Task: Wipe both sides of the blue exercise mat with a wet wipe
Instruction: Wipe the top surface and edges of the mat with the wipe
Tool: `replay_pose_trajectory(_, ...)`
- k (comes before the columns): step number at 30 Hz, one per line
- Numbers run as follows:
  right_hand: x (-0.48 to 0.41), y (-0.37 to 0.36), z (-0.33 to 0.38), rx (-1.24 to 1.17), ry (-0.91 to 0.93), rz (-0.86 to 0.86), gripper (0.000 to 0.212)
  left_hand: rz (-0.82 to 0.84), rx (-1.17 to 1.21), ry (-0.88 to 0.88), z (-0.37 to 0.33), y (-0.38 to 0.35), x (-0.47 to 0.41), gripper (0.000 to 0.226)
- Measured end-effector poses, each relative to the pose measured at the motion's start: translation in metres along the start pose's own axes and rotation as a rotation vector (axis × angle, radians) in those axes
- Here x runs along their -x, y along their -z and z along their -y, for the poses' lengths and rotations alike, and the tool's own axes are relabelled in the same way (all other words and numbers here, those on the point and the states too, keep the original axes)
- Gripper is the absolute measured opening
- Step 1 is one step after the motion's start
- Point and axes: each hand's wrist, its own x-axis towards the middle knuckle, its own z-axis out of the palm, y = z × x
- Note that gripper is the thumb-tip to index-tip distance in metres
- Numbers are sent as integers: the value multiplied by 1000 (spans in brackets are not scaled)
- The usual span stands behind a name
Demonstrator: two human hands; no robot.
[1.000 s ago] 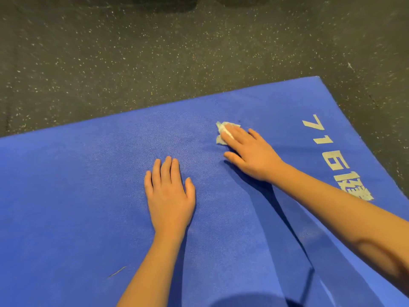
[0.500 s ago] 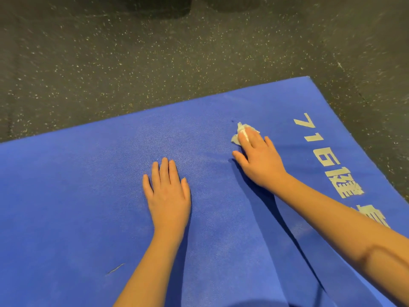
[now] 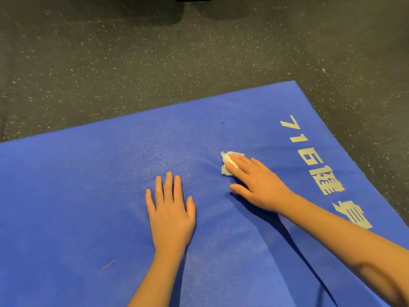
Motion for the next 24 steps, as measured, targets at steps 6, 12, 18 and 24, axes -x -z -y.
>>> replay_pose_trajectory(6, 3, -6, 12, -78, -276, -92, 67, 45, -13, 3, -2, 3, 0, 61)
replay_pose_trajectory(12, 27, -7, 16, 20, -99, 7, 72, 70, -8, 41, -9, 6, 1, 59)
replay_pose_trajectory(18, 52, -12, 30, -77, -92, 38, 78, 114, 26, -50, -31, 10, 49, 61)
replay_pose_trajectory(24, 79, -11, 26, -45, -212, 27, 62, 191, 2, -35, -35, 11, 55, 64)
